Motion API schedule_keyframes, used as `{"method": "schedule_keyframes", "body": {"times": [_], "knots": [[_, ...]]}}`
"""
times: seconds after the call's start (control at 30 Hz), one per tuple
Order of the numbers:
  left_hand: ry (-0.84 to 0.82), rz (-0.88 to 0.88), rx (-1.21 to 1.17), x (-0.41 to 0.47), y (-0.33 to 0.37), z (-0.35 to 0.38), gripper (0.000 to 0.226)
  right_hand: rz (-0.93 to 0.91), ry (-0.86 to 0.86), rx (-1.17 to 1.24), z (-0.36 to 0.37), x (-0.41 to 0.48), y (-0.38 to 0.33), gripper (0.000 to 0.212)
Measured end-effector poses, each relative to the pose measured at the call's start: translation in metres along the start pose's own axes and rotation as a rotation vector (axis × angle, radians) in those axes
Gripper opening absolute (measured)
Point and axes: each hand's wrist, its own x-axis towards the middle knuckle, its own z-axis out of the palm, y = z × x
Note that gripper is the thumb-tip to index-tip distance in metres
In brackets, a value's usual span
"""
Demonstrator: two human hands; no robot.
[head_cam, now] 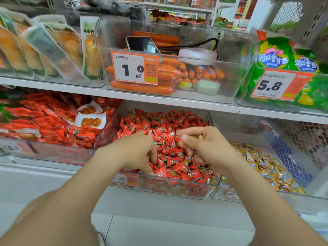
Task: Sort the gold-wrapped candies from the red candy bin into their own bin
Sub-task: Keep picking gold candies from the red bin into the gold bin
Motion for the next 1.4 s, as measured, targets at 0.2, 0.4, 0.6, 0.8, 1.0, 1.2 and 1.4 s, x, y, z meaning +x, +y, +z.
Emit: {"method": "schedule_keyframes", "body": {"times": [0.2,0.4,0.6,0.8,1.0,1.2,1.4], "knots": [[0.016,-0.024,0.153,0.005,0.003,0.005,0.017,-0.272,0.013,-0.941,-0.017,0.008,0.01,0.013],[0.065,0.001,0.059,0.003,-0.012,0.012,0.02,-0.129,-0.156,-1.352,-0.006,0.012,0.011,0.049],[0.244,0.059,-0.018,-0.011,-0.022,0.007,0.026,-0.11,-0.1,-1.465,0.007,0.014,0.015,0.056],[0.195,0.003,0.003,-0.022,-0.028,0.003,0.031,-0.196,-0.098,-1.307,0.004,0.016,0.023,0.042],[0.217,-0.008,0.098,-0.02,-0.024,0.006,0.026,-0.321,-0.102,-1.003,-0.009,0.01,0.019,0.049],[0.217,0.042,-0.041,-0.021,-0.016,0.011,0.017,-0.337,-0.041,-0.779,-0.004,0.006,0.013,0.021],[0.234,-0.099,0.144,-0.011,-0.008,0.022,0.026,-0.194,-0.022,-0.528,0.002,0.004,0.001,0.037]]}}
